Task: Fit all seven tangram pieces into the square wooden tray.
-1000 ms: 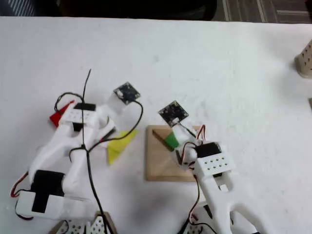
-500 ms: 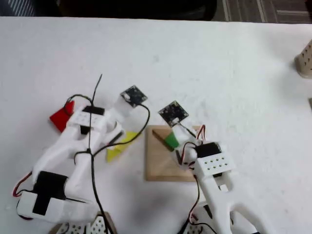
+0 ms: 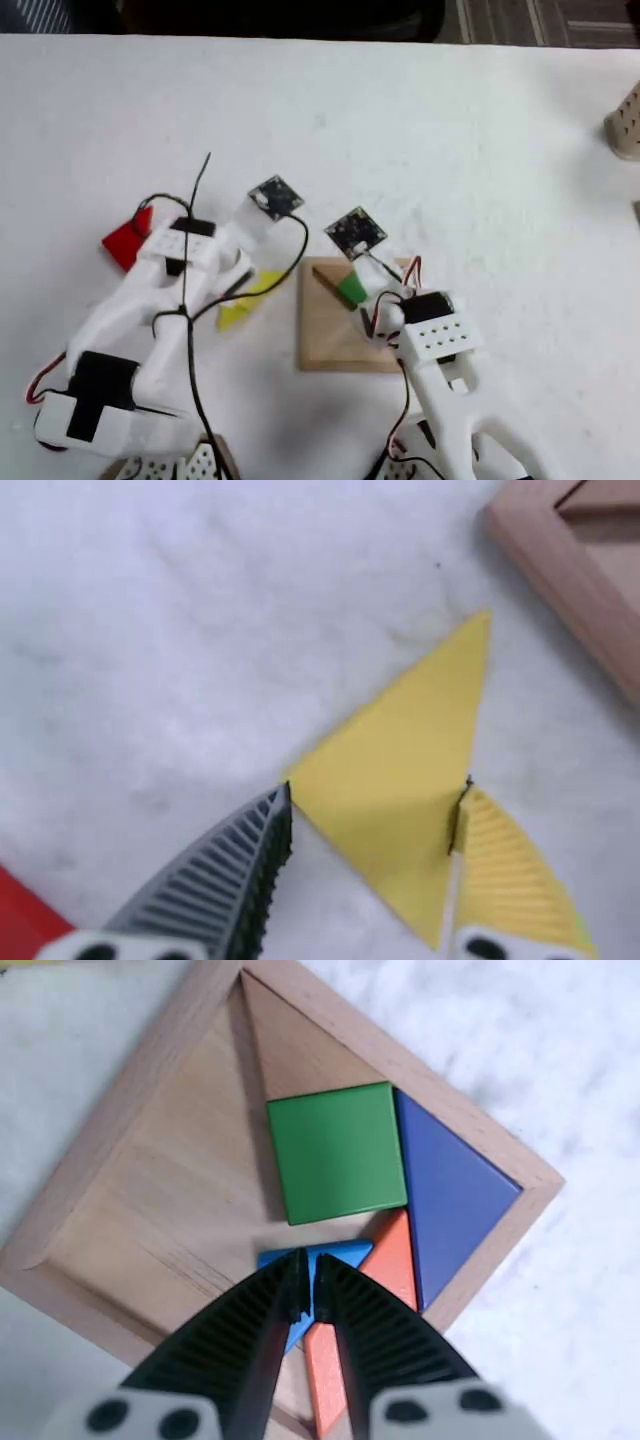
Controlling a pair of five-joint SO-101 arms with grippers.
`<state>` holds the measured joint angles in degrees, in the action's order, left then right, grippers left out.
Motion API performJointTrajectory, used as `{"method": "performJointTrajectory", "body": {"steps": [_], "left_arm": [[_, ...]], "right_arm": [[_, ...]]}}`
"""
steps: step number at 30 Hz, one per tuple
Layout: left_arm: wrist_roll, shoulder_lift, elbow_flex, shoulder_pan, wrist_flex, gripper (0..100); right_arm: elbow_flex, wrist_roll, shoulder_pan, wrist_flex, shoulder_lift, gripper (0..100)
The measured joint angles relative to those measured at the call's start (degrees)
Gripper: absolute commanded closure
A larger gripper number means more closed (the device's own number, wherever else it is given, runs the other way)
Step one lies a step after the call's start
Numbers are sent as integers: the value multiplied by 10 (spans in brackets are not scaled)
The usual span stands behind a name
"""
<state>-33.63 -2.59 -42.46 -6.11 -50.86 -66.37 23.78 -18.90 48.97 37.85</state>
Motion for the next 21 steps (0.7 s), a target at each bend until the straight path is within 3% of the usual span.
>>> {"method": "performJointTrajectory", "body": {"steps": [5,21], "left_arm": [[0,0,-1,-11,4,651],[-83,1,-4,-15,37,653]], "right_arm": [[0,0,0,0,0,981],[0,0,0,0,0,981]]}}
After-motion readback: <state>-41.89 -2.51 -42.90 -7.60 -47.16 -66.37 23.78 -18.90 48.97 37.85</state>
